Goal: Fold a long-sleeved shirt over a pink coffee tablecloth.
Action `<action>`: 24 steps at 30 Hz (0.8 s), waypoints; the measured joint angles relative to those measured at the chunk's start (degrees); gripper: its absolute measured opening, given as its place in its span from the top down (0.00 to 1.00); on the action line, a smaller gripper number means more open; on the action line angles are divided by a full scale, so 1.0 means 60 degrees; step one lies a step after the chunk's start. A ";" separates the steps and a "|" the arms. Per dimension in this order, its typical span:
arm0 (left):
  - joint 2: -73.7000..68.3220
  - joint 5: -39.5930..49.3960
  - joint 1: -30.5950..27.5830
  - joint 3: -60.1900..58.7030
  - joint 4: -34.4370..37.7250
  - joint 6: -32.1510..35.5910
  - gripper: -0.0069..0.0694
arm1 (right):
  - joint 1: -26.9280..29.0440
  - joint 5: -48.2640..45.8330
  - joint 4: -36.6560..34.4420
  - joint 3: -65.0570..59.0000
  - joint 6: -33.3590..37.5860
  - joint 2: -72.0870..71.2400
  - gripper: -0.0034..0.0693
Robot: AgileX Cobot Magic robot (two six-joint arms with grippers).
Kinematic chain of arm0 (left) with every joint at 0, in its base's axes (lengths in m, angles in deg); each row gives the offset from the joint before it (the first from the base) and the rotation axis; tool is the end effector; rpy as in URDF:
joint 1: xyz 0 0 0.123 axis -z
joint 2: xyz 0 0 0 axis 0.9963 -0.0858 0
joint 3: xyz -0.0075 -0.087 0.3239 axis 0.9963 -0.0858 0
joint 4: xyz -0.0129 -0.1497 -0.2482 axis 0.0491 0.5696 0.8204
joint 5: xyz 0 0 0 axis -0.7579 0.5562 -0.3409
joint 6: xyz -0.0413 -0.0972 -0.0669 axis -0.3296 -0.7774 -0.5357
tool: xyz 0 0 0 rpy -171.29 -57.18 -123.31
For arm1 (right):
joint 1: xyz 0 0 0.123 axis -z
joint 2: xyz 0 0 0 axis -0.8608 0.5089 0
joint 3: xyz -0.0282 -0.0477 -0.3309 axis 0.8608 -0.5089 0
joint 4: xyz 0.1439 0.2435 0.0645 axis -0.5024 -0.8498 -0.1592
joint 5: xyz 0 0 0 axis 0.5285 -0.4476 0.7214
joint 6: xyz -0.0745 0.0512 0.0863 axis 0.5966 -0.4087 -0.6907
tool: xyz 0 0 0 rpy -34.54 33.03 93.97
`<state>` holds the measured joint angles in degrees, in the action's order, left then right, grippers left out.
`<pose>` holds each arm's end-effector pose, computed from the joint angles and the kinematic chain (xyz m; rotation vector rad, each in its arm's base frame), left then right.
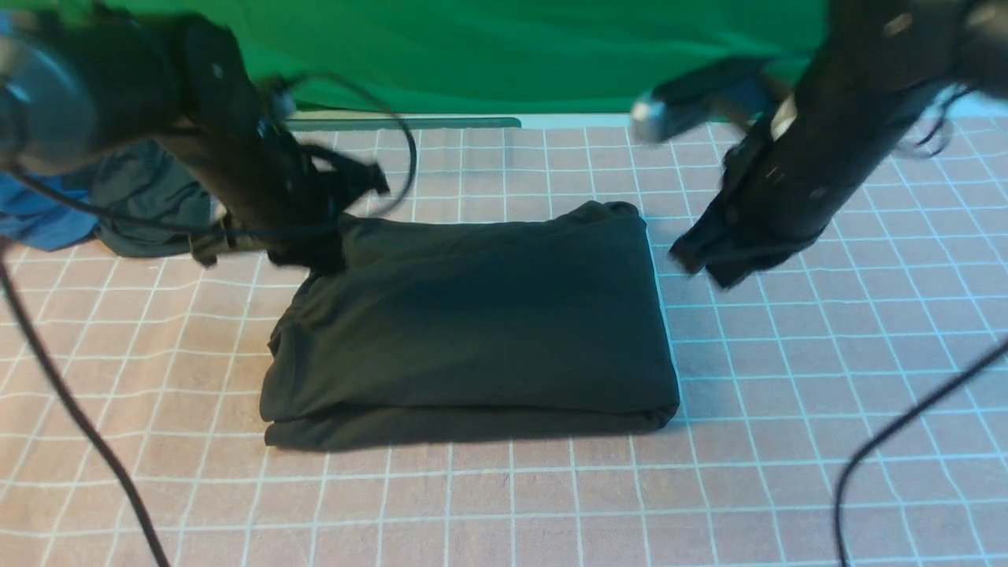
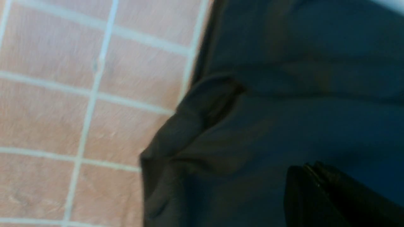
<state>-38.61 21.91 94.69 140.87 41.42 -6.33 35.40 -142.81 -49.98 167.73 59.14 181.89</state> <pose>0.4424 -0.0828 0.2188 -0.4319 2.7954 -0.2398 0.3678 0.1703 0.3304 -0.6948 2.6573 0.1576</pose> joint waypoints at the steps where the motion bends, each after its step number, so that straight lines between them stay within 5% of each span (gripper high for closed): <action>1: -0.0022 -0.0010 0.0000 -0.0100 0.0000 0.0078 0.87 | 0.0098 -0.0011 0.0000 0.0000 0.0000 -0.0308 0.90; 12: 0.3020 -0.1132 0.0000 -0.2363 0.0082 0.0510 0.87 | 0.1351 0.0766 0.0506 -0.0025 0.0017 -0.4940 0.90; 24: 0.9645 -0.3220 0.0000 -0.6076 0.0358 0.0563 0.87 | 0.1447 0.5030 0.0812 -0.3461 -0.0011 -1.1096 0.90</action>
<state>19.26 2.59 94.69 104.41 43.57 -2.95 44.08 -112.63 -45.11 146.96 59.08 115.32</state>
